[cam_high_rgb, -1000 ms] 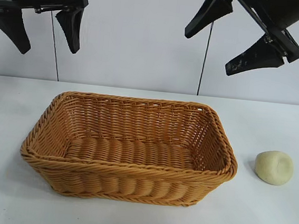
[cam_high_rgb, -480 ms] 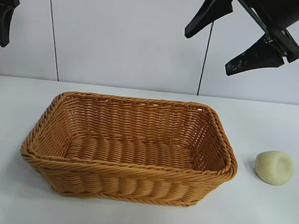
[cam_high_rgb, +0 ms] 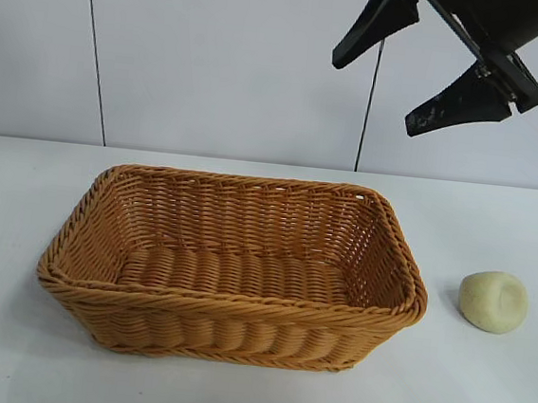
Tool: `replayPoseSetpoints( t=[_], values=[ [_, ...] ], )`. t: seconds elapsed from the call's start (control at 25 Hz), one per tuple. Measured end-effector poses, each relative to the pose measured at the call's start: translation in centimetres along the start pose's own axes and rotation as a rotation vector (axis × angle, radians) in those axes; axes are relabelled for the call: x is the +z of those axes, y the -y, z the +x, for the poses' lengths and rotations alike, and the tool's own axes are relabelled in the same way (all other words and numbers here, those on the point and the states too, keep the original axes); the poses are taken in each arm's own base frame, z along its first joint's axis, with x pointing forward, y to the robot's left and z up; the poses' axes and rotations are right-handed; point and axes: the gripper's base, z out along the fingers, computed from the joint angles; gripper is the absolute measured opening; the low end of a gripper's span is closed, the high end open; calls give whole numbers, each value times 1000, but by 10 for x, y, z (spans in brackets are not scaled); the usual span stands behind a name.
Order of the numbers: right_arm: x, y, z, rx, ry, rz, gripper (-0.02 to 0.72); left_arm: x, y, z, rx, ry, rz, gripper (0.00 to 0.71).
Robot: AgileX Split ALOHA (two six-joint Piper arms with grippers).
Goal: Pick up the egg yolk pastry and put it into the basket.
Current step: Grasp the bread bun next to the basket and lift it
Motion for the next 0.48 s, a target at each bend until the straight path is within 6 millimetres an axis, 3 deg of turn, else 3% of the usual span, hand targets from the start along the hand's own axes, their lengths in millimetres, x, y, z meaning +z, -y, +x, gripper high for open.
replayPoseSetpoints(
  t=[0.24, 0.48],
  values=[
    [0, 0, 0, 0, 0, 0, 624, -37, -2, 91, 3, 63, 2, 694],
    [0, 0, 0, 0, 0, 0, 624, -40, -5, 173, 4, 122, 3, 694]
  ],
)
